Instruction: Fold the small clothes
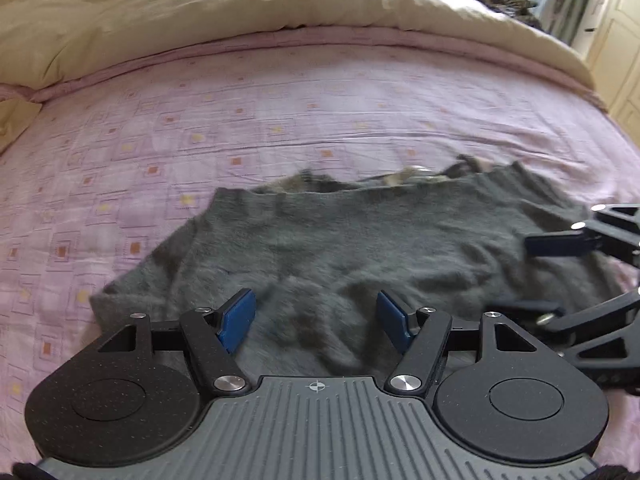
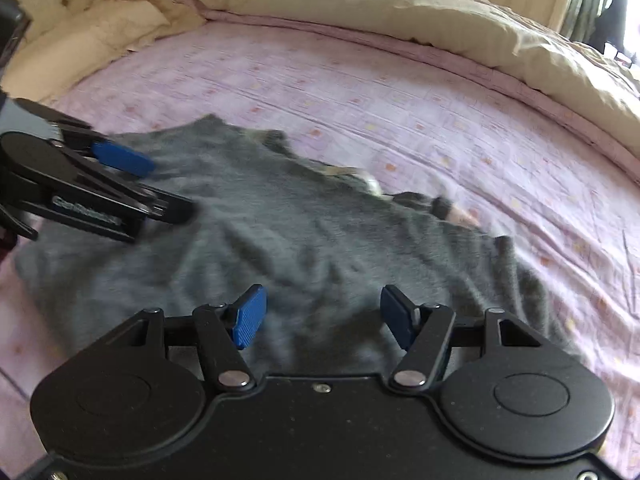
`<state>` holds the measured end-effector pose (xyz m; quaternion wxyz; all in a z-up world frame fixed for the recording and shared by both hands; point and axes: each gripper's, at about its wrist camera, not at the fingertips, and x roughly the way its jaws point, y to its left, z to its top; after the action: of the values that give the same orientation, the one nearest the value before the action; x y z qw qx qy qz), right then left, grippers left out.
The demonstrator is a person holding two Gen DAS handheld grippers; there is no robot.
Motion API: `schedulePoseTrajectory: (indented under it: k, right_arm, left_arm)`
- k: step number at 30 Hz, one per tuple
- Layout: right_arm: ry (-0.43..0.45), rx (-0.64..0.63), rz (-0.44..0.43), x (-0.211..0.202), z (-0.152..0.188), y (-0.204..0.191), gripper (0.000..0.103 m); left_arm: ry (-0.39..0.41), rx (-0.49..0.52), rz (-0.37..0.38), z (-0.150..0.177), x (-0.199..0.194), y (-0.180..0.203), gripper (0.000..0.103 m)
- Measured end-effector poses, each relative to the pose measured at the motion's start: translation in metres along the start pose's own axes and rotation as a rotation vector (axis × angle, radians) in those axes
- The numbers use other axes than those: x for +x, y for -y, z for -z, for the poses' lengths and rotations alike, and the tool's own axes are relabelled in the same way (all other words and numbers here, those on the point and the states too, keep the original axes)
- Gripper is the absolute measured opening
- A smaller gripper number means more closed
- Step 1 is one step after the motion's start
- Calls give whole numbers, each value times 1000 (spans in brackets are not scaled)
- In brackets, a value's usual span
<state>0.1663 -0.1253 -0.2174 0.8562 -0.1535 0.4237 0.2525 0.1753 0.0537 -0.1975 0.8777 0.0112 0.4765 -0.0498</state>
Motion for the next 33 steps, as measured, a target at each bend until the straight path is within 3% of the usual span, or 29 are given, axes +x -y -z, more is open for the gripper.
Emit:
schedulePoseTrajectory:
  k: [5,10,14,18,22,33]
  right_arm:
    - [-25,100,99,22,-9,44,71]
    - [-42,239,124,28,-6,83,77]
    - [-29,330,114,15,-1,99,79]
    - [5,406,94,-8,7,103,93]
    - [36,434,76,-33,14,96,102]
    - [45,523,50,-89,49,68,103]
  left_arm:
    - [-27,-48,-76,-13,25,-33,65]
    - [-37,-47,-76,-17,33,-49,71]
    - [-60,-139,-48,-20,27,-60,72]
    - [-86,-197,-54,-23,13,-61,76]
    - [-93,-190,-51,-23,-6,-53,103]
    - [-106,-132,-35,5,-54,-14,103]
